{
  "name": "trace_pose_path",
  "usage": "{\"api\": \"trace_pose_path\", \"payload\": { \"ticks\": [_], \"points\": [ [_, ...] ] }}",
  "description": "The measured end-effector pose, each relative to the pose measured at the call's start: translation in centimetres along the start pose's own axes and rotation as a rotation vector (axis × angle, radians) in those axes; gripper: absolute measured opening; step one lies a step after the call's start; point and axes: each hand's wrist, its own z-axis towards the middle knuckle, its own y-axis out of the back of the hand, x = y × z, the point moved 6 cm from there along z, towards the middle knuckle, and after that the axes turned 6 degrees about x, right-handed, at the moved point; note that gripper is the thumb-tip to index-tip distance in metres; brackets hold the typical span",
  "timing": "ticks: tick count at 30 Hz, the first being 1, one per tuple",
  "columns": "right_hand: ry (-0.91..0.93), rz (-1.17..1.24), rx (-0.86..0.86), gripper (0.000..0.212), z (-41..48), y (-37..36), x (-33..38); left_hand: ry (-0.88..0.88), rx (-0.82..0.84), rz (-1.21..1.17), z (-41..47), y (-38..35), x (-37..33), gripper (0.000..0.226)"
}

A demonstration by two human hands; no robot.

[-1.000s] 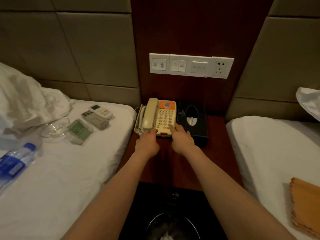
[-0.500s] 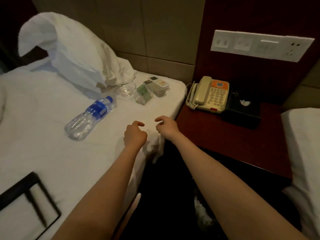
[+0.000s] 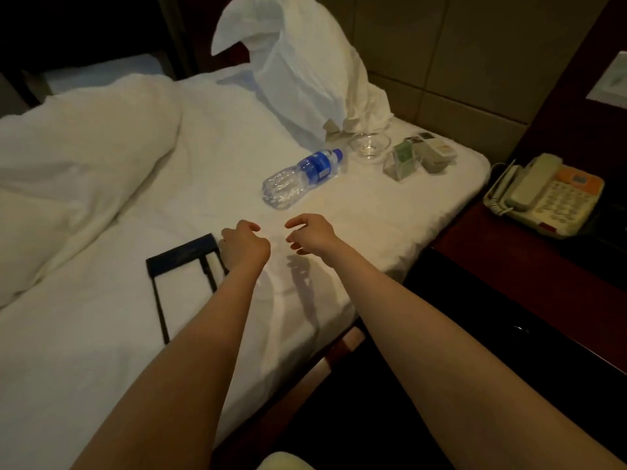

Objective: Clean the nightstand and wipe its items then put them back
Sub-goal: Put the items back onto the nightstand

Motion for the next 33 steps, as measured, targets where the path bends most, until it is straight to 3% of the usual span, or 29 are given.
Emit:
{"api": "trace_pose_path", "payload": {
  "ticks": [4, 8, 13, 17, 22, 26, 33],
  "points": [
    [-0.058, -0.009, 0.119, 0.032, 0.0, -4.4, 0.1, 0.076, -0.201, 0.113, -0.4, 3.1, 4.1, 0.038],
    [-0.125, -0.028, 0.199, 0.029, 0.0, -7.6, -0.7, 0.2, -0.114, 0.234, -0.3, 2.9, 8.6, 0.062],
    [-0.181, -0.119, 0.258, 0.033, 0.0, -10.4, -1.6, 0.088, -0.131, 0.413, -0.4, 1.9, 9.5, 0.042],
    [-0.27, -0.044, 0.253, 0.013, 0.2, -11.6, -1.9, 0.111, -0.133, 0.338, 0.2, 2.2, 9.7, 0.039],
    [-0.272, -0.186, 0.256, 0.033, 0.1, -12.5, -1.4, 0.101, -0.143, 0.268, 0.5, 2.6, 10.1, 0.037],
    [-0.239, -0.149, 0.245, 0.019, 0.5, -12.5, -1.5, 0.085, -0.153, 0.211, 0.4, 2.9, 9.8, 0.036],
    [-0.241, -0.11, 0.006, 0.023, 1.0, -5.7, -2.2, 0.019, -0.09, 0.074, 0.5, 0.7, 4.3, 0.039]
  ]
}}
